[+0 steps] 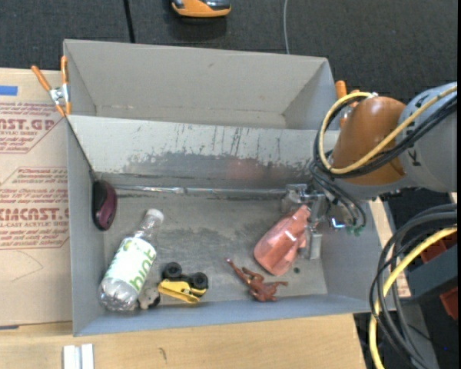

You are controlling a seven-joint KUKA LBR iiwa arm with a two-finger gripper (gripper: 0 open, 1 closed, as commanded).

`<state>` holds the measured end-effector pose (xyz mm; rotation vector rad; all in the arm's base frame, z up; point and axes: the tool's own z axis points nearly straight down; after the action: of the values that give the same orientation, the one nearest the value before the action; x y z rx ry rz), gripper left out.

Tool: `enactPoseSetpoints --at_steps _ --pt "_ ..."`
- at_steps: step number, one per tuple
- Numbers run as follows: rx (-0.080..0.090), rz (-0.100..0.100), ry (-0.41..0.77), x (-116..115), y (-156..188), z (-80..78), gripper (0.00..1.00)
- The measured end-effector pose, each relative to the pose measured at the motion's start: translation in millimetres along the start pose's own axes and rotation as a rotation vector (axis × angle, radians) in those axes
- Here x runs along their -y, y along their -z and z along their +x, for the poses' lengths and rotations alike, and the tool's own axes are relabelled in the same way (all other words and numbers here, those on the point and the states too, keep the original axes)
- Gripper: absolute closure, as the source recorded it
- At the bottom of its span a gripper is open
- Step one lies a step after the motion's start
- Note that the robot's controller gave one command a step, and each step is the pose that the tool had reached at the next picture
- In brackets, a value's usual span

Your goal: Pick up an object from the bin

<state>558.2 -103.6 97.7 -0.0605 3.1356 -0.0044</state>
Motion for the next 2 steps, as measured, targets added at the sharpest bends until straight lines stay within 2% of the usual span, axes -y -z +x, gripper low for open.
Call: enactPoseSetpoints --at_steps 1,2 --pt "0.006 0.005 0.019 2.5 -19.1 1.3 1.00" --pt "0.006 0.006 0.019 2.5 -19.1 1.2 1.00"
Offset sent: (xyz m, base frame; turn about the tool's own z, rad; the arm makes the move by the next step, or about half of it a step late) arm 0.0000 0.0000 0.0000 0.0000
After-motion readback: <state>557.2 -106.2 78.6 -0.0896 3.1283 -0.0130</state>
